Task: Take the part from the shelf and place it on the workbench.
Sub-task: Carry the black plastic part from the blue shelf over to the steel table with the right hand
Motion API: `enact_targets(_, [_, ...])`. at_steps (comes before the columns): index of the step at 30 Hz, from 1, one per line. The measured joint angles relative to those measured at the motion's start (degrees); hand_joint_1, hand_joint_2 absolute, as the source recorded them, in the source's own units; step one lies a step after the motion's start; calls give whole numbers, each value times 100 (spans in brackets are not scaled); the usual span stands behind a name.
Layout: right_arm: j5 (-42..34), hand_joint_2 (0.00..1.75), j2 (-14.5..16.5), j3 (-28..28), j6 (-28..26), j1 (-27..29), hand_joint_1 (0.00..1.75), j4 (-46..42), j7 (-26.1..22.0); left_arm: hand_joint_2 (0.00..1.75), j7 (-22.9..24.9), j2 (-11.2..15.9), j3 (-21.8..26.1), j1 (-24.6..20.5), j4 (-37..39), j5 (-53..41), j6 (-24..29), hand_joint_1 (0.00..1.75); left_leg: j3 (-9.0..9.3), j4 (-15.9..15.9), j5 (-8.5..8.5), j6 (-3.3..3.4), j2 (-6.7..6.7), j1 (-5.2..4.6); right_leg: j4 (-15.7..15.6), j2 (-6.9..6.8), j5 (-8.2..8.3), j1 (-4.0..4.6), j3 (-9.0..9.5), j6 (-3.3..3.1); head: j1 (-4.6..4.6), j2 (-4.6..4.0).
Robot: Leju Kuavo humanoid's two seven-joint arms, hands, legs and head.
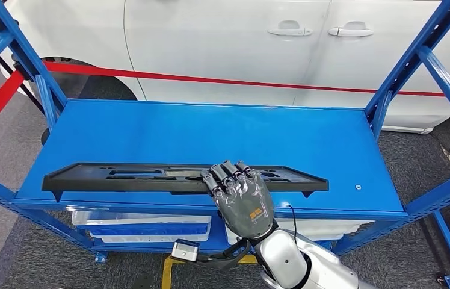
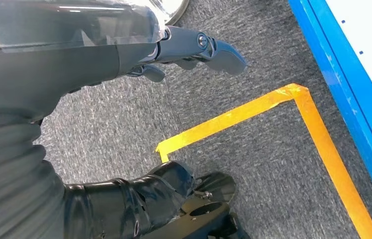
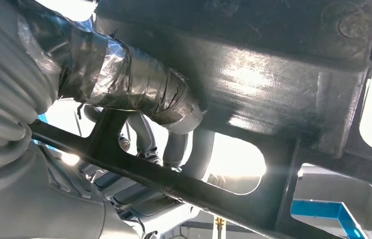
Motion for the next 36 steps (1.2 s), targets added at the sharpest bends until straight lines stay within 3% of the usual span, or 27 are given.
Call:
enact_targets(2, [0,175,2,-65,-7,16,175,-3,-30,175,5,-5,0,-7,0,-4,20,0,1,13,-3,-17,-7,-12,-825,-1,346,19,406,-56,-1,0])
enact_targets(3, [0,175,4,-103,-14,20,175,-5,-41,175,8,-8,0,-10,0,-8,26,0,-7,17,1,-36,-8,-21,-1110,1,432,34,540,-82,-1,0])
enact_targets(5, [0,175,10,-168,-28,38,175,-7,-56,175,16,-11,0,-8,0,-18,36,0,-26,14,19,-91,-6,-33,-1263,11,450,65,606,-118,-3,0])
enact_targets(7, [0,175,18,-214,-35,59,175,-7,-66,175,21,-10,0,-7,0,-27,43,0,-41,23,10,-149,-7,-37,-1307,12,495,39,605,-175,-4,0])
enact_targets(9, [0,175,35,-241,-39,69,175,-8,-75,175,21,-10,0,-10,0,-28,55,0,-161,306,-220,-199,-5,-35,-1367,-5,555,1,600,-255,-15,0])
enact_targets(11, [1,175,55,-256,-43,83,175,-8,-87,175,21,-11,0,-8,0,-29,69,0,-440,1003,-646,-240,-1,-15,-1368,-22,588,-2,564,-296,-26,0])
enact_targets(13, [1,175,64,-270,-44,119,175,-6,-115,175,21,-10,0,1,0,-30,76,0,-641,1577,-882,-272,0,-6,-1330,-31,605,4,505,-299,-26,0])
enact_targets(14, [1,175,69,-281,-45,139,175,-5,-136,175,21,-10,0,4,0,-31,81,0,-605,1583,-848,-278,0,-4,-1305,-32,612,4,475,-294,-26,0])
enact_targets(15, [1,175,74,-295,-45,155,175,-5,-155,175,21,-9,0,4,0,-33,85,0,-457,1362,-721,-275,0,-2,-1278,-31,618,3,447,-287,-26,0])
enact_targets(18, [1,175,99,-349,-49,172,175,-7,-189,175,26,-9,-2,-16,0,-42,93,0,151,278,-348,-225,-5,-11,-1192,-21,640,16,372,-239,-25,0])
enact_targets(19, [1,175,106,-363,-51,172,175,-8,-195,175,31,-9,-4,-19,0,-47,94,0,227,113,-310,-203,-7,-20,-1177,-18,657,24,351,-207,-25,0])
enact_targets(23, [0,175,112,-387,-58,184,175,-9,-208,175,52,-11,-9,-2,1,-80,95,0,172,47,-175,-74,6,-16,-1153,-8,676,25,296,-58,-20,0])
enact_targets(25, [0,175,111,-406,-62,190,175,-9,-208,175,54,-14,-9,-15,2,-81,99,0,104,12,-80,-6,23,3,-786,-5,323,6,158,-9,-14,0])
enact_targets(27, [0,175,111,-421,-69,202,175,-8,-206,175,55,-13,-9,-18,2,-81,106,0,4,14,-6,25,30,-7,-113,-9,-165,-3,-50,18,-10,0])
enact_targets(28, [0,175,111,-423,-73,212,175,-8,-201,175,56,-13,-9,-14,2,-81,109,0,-47,18,29,30,35,-13,167,-9,-318,-6,-115,23,-10,0])
enact_targets(30, [0,175,111,-423,-74,231,175,-7,-192,175,57,-13,-9,-8,2,-81,115,0,-155,30,102,22,41,-22,183,-9,-288,-4,31,8,-10,0])
enact_targets(31, [0,175,111,-423,-74,233,175,-7,-189,175,58,-13,-9,-8,2,-81,117,0,-199,36,134,17,41,-25,-55,-9,-169,-2,220,-11,-11,0])
enact_targets(33, [0,175,111,-426,-74,224,175,-11,-187,175,58,-19,-9,-11,2,-81,121,0,-264,40,201,-16,37,-33,-838,-11,39,27,743,-72,-13,0])
enact_targets(34, [0,175,111,-429,-75,218,175,-17,-187,175,59,-23,-9,-13,2,-81,123,0,-277,37,236,-47,36,-35,-1108,-12,104,51,904,-99,-10,0])
enact_targets(35, [0,175,111,-433,-76,212,175,-24,-186,175,59,-28,-10,-15,2,-81,126,0,-287,33,273,-83,36,-33,-1294,-12,138,76,1002,-122,-8,0])
enact_targets(36, [0,175,112,-437,-78,212,175,-30,-186,175,60,-36,-10,-17,2,-81,127,0,-292,19,309,-122,37,-30,-1306,-12,174,96,988,-138,-7,0])
